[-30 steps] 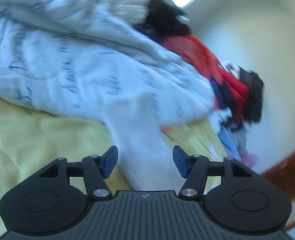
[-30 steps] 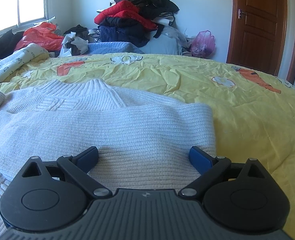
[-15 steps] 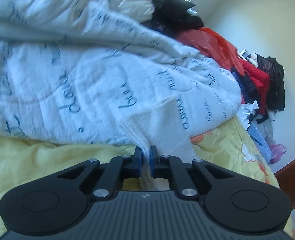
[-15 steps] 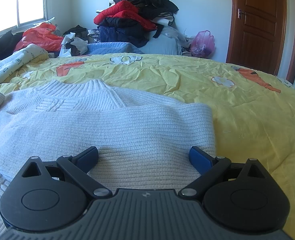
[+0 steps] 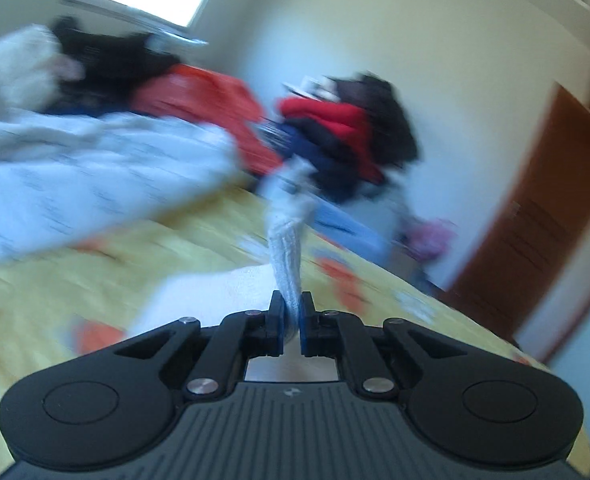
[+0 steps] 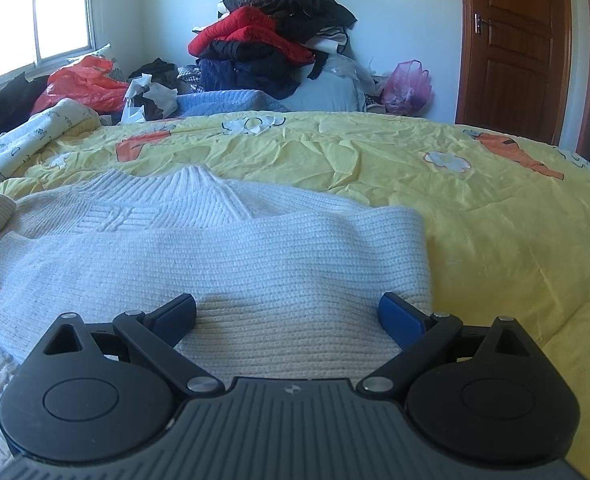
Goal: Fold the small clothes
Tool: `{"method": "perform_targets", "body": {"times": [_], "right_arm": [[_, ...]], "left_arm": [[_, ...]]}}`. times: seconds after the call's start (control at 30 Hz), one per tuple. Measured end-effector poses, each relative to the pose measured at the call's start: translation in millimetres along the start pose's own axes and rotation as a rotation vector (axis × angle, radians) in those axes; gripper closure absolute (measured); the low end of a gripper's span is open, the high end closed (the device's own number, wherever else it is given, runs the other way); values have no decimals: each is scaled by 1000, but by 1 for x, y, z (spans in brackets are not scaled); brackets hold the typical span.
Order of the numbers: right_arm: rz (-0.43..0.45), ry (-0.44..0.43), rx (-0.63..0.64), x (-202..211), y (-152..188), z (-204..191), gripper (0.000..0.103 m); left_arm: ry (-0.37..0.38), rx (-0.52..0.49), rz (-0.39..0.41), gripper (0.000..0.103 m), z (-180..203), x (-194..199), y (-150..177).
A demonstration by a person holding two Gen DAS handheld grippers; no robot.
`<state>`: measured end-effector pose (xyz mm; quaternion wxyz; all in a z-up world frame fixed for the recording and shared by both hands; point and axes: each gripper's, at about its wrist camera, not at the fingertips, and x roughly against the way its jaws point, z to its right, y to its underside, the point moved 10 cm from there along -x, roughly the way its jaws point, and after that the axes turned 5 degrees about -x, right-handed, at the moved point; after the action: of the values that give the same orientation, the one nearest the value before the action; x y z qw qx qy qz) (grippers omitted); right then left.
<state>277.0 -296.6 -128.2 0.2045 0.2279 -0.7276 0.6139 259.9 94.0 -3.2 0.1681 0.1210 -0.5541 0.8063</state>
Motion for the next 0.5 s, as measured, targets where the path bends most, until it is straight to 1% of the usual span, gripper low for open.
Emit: {"method": "perform_targets", "body": {"times": [0.07, 0.13, 0.23, 0.3, 0.37, 0.4, 0.43, 0.5], "right_arm": [[2, -2, -3, 1, 0, 0, 5], [2, -4, -5, 1, 0, 0, 5], [2, -4, -6, 1, 1, 0, 5], [3, -5, -6, 1, 1, 0, 5], [3, -7, -9, 1, 0, 0, 5], [3, -8, -10, 2, 1, -1, 5], [4, -9, -11, 2, 0, 0, 5], [4, -10, -11, 2, 0, 0, 5]], "left_arm": [[56, -37, -33, 96, 36, -8, 23], [93, -55, -82, 96, 65, -16, 51], [131, -75, -154, 96, 92, -26, 91], [143, -98, -211, 96, 100, -33, 118], [137, -124, -266, 96, 101, -40, 140], [132, -132, -280, 96, 103, -41, 149], [139, -142, -275, 96, 103, -42, 153], [152, -170, -269, 96, 104, -40, 154]]}}
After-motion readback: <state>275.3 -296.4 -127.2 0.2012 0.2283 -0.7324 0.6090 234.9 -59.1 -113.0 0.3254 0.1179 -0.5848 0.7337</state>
